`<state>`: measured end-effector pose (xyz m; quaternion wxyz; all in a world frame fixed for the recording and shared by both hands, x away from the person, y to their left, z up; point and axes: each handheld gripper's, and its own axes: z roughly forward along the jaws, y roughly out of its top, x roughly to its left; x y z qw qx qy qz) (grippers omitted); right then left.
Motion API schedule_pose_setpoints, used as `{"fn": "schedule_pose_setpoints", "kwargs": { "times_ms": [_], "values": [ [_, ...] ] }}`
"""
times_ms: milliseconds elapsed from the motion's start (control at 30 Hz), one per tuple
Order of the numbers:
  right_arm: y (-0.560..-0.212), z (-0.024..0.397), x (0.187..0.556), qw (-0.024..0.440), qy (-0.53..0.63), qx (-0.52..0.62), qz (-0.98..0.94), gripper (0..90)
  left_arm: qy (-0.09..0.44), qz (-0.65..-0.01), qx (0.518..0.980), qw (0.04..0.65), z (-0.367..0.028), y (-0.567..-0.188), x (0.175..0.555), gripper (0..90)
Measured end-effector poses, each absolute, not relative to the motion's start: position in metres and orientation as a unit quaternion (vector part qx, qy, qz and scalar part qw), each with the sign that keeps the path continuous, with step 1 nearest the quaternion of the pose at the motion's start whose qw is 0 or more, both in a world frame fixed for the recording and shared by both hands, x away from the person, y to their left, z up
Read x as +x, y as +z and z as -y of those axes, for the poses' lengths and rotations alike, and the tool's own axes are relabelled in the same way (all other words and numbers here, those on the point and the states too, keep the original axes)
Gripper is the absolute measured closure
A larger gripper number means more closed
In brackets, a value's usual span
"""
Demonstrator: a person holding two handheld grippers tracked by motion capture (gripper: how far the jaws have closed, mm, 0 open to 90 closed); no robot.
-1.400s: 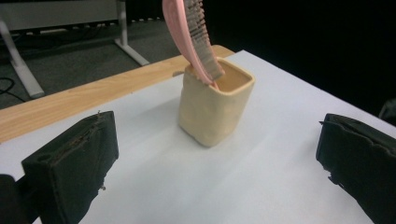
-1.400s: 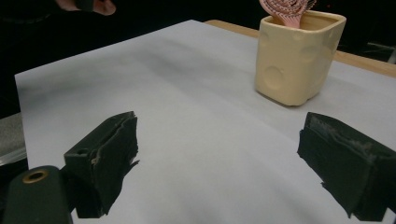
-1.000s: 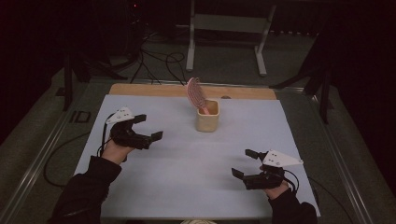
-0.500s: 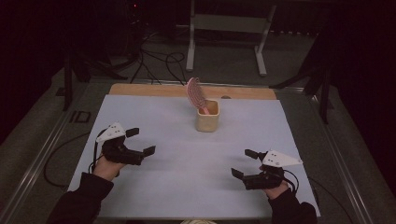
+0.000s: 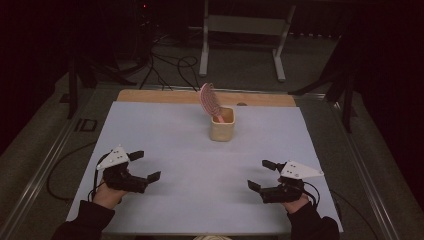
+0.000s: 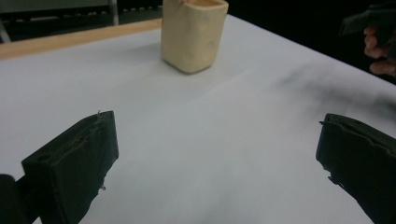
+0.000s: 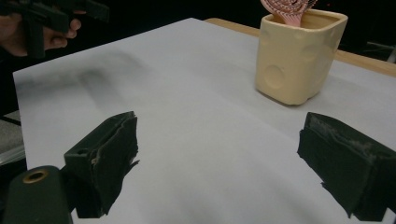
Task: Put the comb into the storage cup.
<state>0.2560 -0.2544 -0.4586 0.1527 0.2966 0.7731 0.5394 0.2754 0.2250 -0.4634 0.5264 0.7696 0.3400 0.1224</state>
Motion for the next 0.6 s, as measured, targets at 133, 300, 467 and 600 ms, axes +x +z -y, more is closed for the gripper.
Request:
{"fn": "schedule_pose_setpoints", "kwargs": {
  "times_ms": [133,300,467,600],
  "values": [
    [-0.459,0.254,0.256,0.152,0.538,0.295,-0.775,10.8,0.128,-0.341,0.773,0.519,-0.229,-0.471,0.271,0.0],
    [-0.460,0.254,0.256,0.151,0.537,0.298,-0.775,10.8,0.126,-0.343,0.777,0.513,-0.235,-0.481,0.266,0.0],
    [-0.461,0.254,0.256,0.151,0.535,0.297,-0.776,10.9,0.126,-0.347,0.785,0.498,-0.240,-0.491,0.261,0.0],
    [-0.463,0.255,0.256,0.150,0.533,0.296,-0.778,10.8,0.127,-0.351,0.780,0.502,-0.246,-0.497,0.256,0.0]
  ]
}}
